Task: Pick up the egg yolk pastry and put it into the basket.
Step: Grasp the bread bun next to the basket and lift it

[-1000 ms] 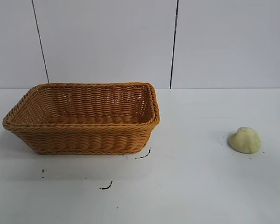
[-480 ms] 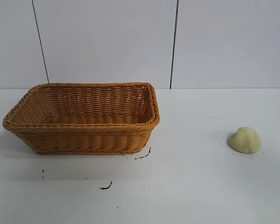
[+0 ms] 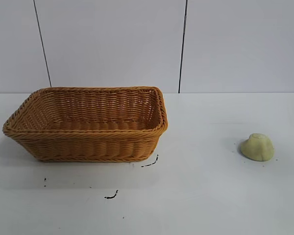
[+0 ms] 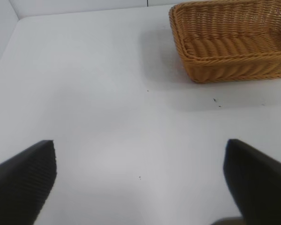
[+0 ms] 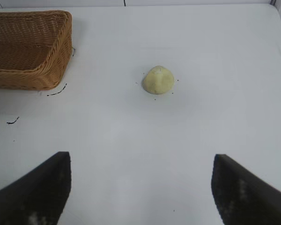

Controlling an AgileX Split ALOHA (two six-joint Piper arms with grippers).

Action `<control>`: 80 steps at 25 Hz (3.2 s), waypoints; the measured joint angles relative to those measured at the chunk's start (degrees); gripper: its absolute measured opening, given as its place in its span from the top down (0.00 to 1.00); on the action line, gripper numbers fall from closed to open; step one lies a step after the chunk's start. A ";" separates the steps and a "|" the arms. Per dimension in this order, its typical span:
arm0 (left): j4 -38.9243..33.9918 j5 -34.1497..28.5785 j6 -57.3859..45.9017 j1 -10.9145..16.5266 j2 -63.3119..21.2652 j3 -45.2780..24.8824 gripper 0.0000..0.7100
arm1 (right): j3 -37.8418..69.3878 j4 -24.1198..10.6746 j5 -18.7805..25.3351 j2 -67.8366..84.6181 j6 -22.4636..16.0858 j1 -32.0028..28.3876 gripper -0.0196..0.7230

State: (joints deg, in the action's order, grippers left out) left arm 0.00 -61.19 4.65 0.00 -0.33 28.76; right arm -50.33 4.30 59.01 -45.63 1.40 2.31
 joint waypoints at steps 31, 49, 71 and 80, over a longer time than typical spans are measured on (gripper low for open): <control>0.00 0.00 0.00 0.00 0.00 0.00 0.02 | -38.75 -0.27 1.99 -74.25 0.01 0.00 0.18; 0.00 0.00 0.00 0.00 0.00 0.00 0.02 | -38.86 -0.66 -5.26 -81.57 0.01 0.00 0.18; 0.00 0.00 0.00 0.00 0.00 0.00 0.02 | -38.86 -0.66 -5.20 -81.61 0.11 0.00 0.63; 0.00 0.00 0.00 0.00 0.00 0.00 0.02 | -38.93 -0.66 -5.59 -81.61 0.39 0.00 0.80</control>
State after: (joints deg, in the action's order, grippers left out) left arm 0.00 -61.19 4.65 0.00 -0.33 28.76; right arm -89.26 3.64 53.42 -127.24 1.80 2.31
